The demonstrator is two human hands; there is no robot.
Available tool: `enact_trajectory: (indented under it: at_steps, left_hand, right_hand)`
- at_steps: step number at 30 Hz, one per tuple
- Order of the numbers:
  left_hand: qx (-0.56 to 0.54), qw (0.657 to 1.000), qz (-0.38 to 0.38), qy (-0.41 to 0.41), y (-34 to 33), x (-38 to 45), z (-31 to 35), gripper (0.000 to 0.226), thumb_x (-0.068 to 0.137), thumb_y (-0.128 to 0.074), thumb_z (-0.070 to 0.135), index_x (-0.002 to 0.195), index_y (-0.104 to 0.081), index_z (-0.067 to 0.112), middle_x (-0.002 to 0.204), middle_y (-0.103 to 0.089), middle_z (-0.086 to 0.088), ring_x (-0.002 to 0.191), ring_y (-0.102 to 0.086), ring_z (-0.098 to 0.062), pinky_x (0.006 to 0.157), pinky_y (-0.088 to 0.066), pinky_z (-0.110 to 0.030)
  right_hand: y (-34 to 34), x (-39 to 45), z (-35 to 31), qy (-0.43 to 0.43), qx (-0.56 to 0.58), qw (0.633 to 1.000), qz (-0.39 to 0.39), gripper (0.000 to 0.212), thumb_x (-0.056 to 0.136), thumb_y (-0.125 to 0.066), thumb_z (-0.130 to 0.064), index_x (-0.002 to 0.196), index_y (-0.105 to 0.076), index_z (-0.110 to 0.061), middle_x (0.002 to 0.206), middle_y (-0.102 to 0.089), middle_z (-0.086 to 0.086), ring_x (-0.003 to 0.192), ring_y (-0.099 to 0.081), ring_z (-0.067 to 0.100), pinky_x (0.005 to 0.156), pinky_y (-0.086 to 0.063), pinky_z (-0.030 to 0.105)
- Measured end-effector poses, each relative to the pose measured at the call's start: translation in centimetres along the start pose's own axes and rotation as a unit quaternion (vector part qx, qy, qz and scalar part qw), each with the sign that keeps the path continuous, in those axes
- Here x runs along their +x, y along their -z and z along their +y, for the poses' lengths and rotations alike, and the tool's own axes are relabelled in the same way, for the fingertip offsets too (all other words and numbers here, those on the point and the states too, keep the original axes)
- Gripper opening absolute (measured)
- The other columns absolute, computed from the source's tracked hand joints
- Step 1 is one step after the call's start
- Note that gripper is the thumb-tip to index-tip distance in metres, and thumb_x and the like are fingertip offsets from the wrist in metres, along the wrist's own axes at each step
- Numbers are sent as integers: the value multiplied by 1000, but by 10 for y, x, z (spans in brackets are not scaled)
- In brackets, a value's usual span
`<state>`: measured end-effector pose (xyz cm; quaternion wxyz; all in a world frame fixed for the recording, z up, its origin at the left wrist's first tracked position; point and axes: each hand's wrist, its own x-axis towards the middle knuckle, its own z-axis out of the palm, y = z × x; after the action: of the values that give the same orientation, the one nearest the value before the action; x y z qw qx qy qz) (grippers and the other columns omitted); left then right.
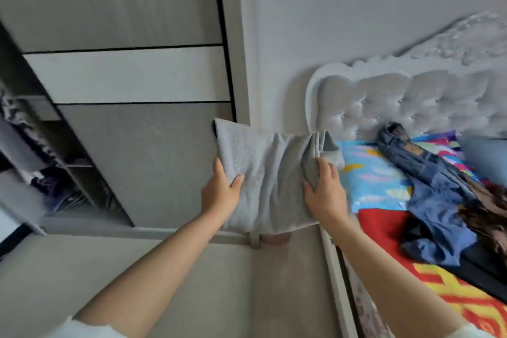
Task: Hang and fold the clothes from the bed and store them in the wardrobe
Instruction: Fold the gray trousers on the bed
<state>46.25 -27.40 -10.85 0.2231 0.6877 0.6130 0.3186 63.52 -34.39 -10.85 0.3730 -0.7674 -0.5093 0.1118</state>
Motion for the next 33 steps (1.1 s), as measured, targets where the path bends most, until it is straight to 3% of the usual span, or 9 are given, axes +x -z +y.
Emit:
enact_trajectory:
  at_steps: [4, 8, 13, 20, 22, 27, 30, 33]
  left_hand:
    - [-1, 999, 38, 17, 62, 20, -57, 65, 96, -45, 32, 147, -10, 11, 134, -48, -16, 113, -52, -35, 85, -43, -36]
    - [-4, 995, 56, 77, 121, 59, -106, 62, 96, -45, 34, 146, -15, 11, 134, -48, -15, 113, -52, -34, 84, -43, -34]
    - [-6, 988, 100, 117, 185, 113, -146, 54, 94, -49, 32, 139, -28, 10, 125, -55, -16, 107, -56, -34, 83, -47, -37]
    - [-43, 972, 188, 137, 265, 221, -206, 47, 91, -56, 28, 131, -37, 10, 128, -53, -8, 113, -53, -29, 83, -41, -30]
    - [-105, 957, 211, 167, 283, 245, -221, 43, 88, -60, 26, 124, -42, 11, 122, -56, -7, 104, -55, -26, 81, -43, -30]
    - [-310, 885, 264, 227, 347, 312, -271, 37, 83, -66, 13, 116, -48, 11, 107, -58, -5, 87, -56, -21, 75, -46, -31]
    - [-324, 868, 281, 250, 384, 338, -307, 34, 84, -59, 4, 116, -49, 1, 106, -59, -9, 81, -58, -22, 59, -44, -28]
    - [-323, 860, 294, 262, 431, 375, -373, 44, 83, -60, 3, 125, -48, 0, 115, -60, -17, 93, -60, -29, 67, -46, -31]
  right_hand:
    - [-50, 4, -70, 83, -13, 996, -10, 54, 91, -51, -19, 140, -30, -10, 140, -35, 12, 116, -47, 35, 92, -38, 39]
    - [-99, 29, -143, 150, -28, 987, -41, 52, 93, -49, -22, 141, -31, -12, 141, -35, 8, 108, -52, 35, 84, -44, 40]
    - [-163, 69, -222, 198, -16, 977, -75, 51, 93, -48, -21, 140, -32, -12, 143, -34, 8, 111, -51, 35, 82, -42, 38]
    - [-267, 156, -329, 256, 37, 959, -115, 52, 91, -50, -19, 140, -32, -11, 142, -37, 9, 119, -46, 32, 87, -40, 36]
    - [-291, 183, -357, 273, 46, 951, -136, 50, 89, -53, -17, 137, -37, -11, 136, -44, 11, 118, -47, 31, 87, -40, 33]
    - [-367, 240, -450, 336, 81, 921, -179, 39, 83, -55, -10, 121, -52, -4, 116, -59, 16, 107, -52, 30, 70, -34, 25]
    - [-410, 251, -497, 357, 97, 907, -201, 43, 84, -56, -9, 126, -50, -5, 119, -59, 16, 111, -51, 30, 78, -37, 25]
    - [-476, 258, -560, 375, 103, 899, -202, 50, 85, -56, -13, 134, -44, -9, 126, -56, 15, 116, -49, 30, 88, -37, 28]
